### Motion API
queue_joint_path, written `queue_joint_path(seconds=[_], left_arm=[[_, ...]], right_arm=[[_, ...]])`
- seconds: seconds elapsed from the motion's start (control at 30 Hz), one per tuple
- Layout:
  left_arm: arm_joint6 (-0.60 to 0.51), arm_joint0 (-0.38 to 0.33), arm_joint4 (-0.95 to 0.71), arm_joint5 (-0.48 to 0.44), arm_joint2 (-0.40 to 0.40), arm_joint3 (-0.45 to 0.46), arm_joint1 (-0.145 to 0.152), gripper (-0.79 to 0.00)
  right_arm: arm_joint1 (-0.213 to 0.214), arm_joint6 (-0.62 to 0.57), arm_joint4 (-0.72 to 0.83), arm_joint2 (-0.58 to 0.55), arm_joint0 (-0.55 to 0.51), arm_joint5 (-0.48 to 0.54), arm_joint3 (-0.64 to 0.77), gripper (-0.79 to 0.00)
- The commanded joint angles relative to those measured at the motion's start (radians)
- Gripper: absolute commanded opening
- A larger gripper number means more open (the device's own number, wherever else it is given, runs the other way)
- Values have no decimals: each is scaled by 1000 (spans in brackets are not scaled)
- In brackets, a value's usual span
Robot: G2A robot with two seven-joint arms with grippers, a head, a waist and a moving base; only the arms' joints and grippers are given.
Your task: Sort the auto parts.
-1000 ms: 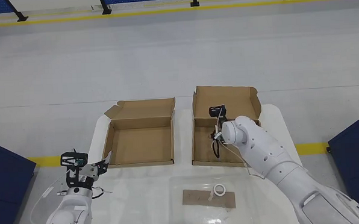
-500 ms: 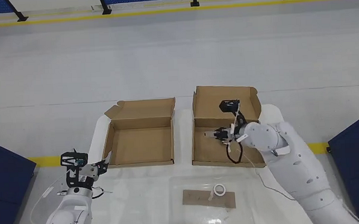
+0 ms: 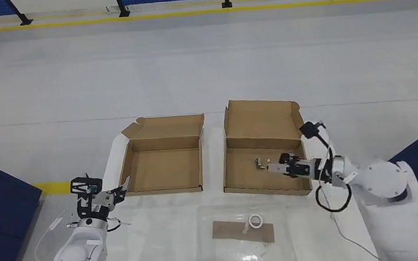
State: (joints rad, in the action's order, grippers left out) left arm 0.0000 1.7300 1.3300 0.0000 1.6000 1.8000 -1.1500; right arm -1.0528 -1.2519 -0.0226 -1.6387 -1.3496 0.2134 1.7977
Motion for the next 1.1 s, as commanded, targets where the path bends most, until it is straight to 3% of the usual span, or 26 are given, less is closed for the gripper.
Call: queue_joint_path(seconds=[0.0, 0.3, 0.9, 1.07], left_arm=[[0, 0, 0, 0, 0, 0, 0, 0], [0, 0, 0, 0, 0, 0, 0, 0], [0, 0, 0, 0, 0, 0, 0, 0], [-115, 4, 76, -103, -15, 111, 7, 0]], right_arm=[[5, -32, 75, -30, -14, 34, -10, 0], [26, -158, 302, -135, -58, 141, -72, 0], [30, -165, 325, -147, -64, 159, -78, 0], [30, -165, 325, -147, -64, 159, -78, 0]])
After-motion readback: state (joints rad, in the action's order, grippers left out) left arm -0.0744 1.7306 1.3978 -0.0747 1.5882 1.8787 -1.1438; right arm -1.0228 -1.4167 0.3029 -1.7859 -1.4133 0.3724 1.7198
